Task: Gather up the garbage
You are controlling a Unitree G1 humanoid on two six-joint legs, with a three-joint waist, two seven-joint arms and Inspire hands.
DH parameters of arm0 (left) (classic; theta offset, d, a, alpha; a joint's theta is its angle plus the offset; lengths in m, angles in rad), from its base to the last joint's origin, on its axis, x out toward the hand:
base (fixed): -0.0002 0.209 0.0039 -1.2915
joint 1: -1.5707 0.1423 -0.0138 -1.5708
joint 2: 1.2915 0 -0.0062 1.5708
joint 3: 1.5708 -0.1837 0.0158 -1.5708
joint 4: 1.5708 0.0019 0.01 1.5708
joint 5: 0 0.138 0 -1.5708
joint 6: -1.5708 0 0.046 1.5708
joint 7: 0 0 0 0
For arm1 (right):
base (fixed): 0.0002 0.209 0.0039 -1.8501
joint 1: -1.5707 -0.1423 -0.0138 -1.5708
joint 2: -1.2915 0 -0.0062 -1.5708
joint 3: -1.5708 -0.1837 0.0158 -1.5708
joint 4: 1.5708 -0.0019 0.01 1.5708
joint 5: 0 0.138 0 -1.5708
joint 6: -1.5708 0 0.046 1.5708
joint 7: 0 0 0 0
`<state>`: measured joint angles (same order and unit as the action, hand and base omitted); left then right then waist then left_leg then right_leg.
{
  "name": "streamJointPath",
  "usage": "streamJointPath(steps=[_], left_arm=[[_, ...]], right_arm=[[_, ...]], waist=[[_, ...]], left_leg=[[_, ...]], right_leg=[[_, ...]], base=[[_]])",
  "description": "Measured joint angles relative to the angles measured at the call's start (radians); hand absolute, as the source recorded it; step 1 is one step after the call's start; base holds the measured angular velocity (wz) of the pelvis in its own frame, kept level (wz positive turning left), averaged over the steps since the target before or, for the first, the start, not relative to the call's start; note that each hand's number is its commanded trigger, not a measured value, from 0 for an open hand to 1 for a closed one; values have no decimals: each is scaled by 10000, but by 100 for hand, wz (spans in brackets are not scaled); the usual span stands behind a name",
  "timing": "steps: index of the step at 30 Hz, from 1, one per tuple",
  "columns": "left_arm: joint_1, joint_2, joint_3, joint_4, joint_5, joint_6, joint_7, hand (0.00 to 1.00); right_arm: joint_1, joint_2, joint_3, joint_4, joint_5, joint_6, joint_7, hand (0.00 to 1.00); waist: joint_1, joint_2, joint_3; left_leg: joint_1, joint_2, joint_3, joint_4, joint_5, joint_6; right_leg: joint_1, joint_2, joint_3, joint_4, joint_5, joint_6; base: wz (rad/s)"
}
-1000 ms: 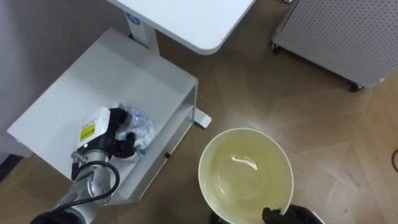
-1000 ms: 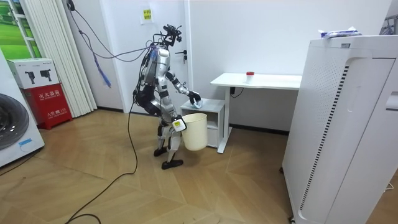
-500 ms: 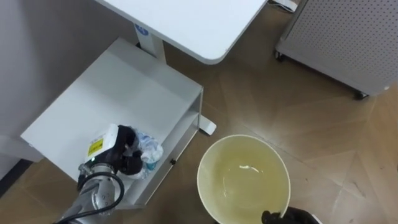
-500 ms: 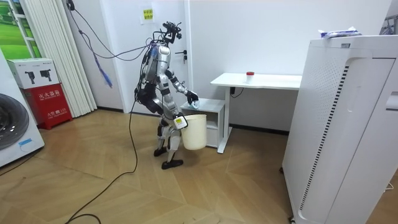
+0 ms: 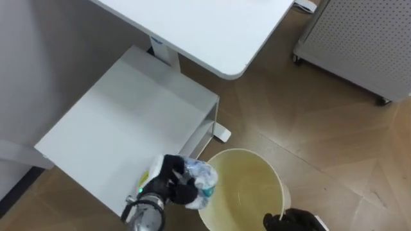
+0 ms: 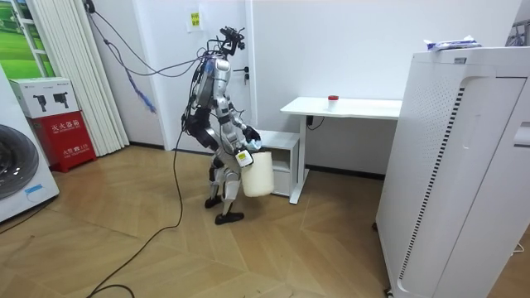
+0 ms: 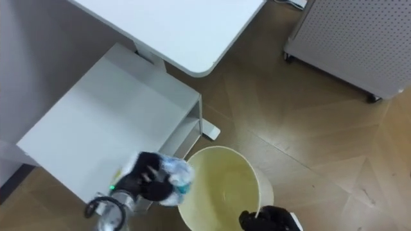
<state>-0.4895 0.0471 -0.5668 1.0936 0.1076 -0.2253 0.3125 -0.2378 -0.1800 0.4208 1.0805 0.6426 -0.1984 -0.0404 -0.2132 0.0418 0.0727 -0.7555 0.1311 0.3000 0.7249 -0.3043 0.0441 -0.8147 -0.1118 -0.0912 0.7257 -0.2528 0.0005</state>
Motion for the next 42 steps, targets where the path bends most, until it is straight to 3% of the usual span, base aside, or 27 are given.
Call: streamJointPath(steps=[3, 9, 16, 17, 18, 19, 42], left_arm=[[177, -164, -293, -48, -218, -3, -481, 100], [539, -320, -975, -133, -168, -25, -1222, 100], [661, -342, -1031, -139, -170, -22, -1320, 98], [661, -343, -1031, -139, -170, -22, -1332, 92], [661, -342, -1031, -142, -166, -22, -1356, 56], [661, -343, -1031, -142, -163, -22, -1374, 0], [728, -244, -1262, -219, -32, -23, -1902, 0]], right_arm=[[3, 164, 94, -3, -103, -11, 23, 100], [-29, 329, 95, 129, -207, -9, 83, 100], [-16, 338, 97, 132, -281, 49, 96, 100], [-16, 338, 96, 139, -281, 52, 96, 100], [-17, 337, 95, 152, -280, 51, 96, 100], [-17, 338, 94, 163, -280, 51, 96, 100], [-202, 342, 91, 466, -253, 55, 310, 100]], waist=[[-42, -108, -35], [-42, -207, -95], [18, -220, -102], [21, -220, -102], [21, -220, -102], [21, -220, -102], [15, -219, -102]], left_leg=[[-17, 65, 36, -107, 44, 3], [30, -48, 47, -381, 197, 66], [14, -67, 45, -430, 219, 108], [16, -72, 45, -489, 223, 115], [18, -67, 45, -497, 225, 119], [18, -63, 46, -498, 226, 118], [94, -58, 145, -525, 227, 119]], right_leg=[[29, 94, 5, -249, 159, -1], [113, 95, 71, -593, 356, 116], [134, 94, 87, -694, 435, 161], [134, 95, 85, -695, 440, 155], [133, 101, 84, -696, 443, 151], [133, 105, 84, -696, 444, 149], [114, 125, 201, -645, 450, 146]], base=[[-11], [0], [0], [0], [0], [0], [0]])
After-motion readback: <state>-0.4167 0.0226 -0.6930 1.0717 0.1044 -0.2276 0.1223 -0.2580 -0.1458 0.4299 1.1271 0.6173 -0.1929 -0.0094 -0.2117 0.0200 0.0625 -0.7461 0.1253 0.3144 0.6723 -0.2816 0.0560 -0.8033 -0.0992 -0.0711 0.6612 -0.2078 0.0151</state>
